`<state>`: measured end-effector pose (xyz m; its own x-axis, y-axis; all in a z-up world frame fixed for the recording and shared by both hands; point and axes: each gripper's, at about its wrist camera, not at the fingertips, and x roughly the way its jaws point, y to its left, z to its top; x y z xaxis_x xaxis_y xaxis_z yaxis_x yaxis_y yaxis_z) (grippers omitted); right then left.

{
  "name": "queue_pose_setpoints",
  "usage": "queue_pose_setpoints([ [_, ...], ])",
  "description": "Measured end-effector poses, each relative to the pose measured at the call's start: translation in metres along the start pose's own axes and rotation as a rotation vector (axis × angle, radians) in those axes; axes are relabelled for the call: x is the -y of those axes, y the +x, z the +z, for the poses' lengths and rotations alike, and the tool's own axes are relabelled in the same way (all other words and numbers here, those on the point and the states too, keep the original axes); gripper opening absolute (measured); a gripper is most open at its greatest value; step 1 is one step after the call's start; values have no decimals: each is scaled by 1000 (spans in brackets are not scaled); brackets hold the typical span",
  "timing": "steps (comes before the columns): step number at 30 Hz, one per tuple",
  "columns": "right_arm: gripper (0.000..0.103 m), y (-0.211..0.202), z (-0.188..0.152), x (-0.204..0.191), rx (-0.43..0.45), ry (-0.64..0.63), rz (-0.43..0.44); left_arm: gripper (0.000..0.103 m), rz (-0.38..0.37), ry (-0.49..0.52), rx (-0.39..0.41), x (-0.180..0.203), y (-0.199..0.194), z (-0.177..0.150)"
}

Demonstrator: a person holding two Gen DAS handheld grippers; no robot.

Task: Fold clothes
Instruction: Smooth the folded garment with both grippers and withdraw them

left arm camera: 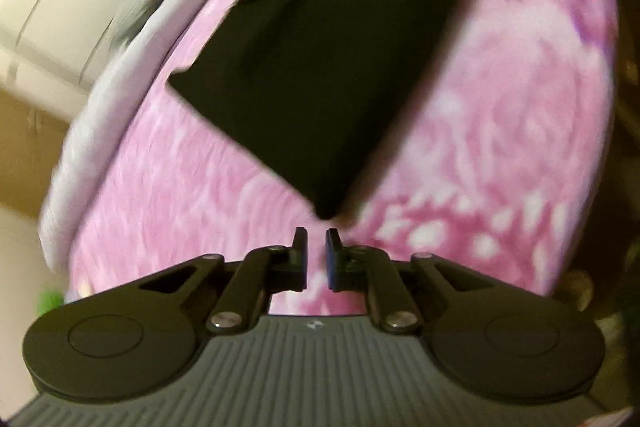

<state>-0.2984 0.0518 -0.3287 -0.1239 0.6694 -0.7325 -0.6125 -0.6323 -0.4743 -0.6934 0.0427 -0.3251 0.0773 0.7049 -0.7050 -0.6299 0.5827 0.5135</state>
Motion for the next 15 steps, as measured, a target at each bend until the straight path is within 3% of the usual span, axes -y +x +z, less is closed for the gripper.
queue_pose_setpoints([
  [3, 30, -14, 17, 33, 95, 320, 66, 9, -56, -256, 74, -24, -15, 19],
  [7, 30, 26, 56, 45, 195, 603, 246, 10, -196, -436, 211, -12, 16, 74],
  [9, 30, 58, 75, 38, 196, 649, 313, 10, -253, -478, 245, 0, 37, 99],
  [12, 30, 89, 89, 23, 179, 605, 342, 10, -270, -419, 211, 25, 69, 120],
  [14, 30, 97, 88, 4, 163, 493, 274, 10, -183, -334, 179, 37, 81, 119],
  [15, 30, 99, 83, 5, 156, 461, 222, 10, -144, -341, 161, 32, 84, 112],
])
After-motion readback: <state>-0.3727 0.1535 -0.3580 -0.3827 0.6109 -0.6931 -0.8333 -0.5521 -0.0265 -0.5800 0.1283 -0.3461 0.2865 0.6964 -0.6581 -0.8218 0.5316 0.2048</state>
